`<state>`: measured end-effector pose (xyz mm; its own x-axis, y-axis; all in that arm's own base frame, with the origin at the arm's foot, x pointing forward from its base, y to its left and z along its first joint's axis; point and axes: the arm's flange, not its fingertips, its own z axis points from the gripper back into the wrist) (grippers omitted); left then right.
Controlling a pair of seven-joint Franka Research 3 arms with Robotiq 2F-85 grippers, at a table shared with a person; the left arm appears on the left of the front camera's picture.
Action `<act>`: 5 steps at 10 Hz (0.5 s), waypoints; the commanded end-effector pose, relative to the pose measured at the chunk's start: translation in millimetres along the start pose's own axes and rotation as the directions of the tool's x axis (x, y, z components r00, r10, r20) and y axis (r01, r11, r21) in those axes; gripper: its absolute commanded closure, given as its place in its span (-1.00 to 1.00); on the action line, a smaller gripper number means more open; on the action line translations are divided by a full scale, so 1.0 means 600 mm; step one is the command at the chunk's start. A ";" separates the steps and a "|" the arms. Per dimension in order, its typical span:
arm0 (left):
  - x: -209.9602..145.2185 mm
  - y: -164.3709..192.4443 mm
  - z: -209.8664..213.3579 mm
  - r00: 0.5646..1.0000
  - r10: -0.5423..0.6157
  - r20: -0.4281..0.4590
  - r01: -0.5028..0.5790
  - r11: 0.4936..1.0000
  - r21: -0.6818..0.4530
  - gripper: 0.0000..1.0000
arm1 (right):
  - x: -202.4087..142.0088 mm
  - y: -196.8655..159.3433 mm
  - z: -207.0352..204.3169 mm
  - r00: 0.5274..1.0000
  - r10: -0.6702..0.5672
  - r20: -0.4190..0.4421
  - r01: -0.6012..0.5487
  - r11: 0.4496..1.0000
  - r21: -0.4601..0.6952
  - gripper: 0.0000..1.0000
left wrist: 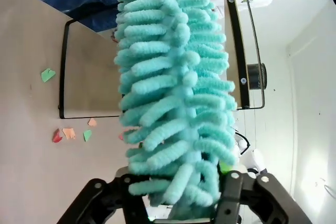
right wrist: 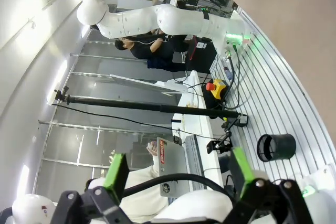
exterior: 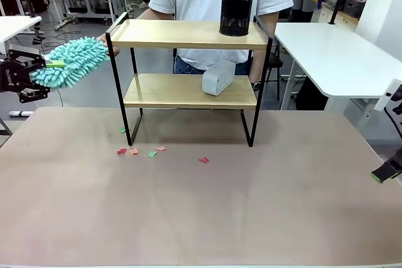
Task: Clean the shelf.
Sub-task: Hand the Duster back to the human.
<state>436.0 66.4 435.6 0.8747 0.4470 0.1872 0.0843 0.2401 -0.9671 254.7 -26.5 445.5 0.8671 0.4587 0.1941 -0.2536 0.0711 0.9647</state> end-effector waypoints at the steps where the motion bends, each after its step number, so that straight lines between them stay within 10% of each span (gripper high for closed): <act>1: -0.020 -0.027 0.020 0.999 -0.034 -0.033 0.032 0.998 -0.061 -1.00 | 0.001 0.002 0.002 1.000 0.008 -0.006 -0.008 1.000 0.003 -1.00; 5: -0.121 -0.088 0.029 0.968 -0.059 -0.244 0.022 0.988 -0.153 -1.00 | 0.000 0.000 0.000 1.000 0.000 0.000 0.000 1.000 0.000 -1.00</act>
<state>378.9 41.0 472.3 0.9424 0.2499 0.2222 0.1996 0.1124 -0.9734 254.7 -26.4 445.4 0.8672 0.4589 0.1934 -0.2529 0.0713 0.9649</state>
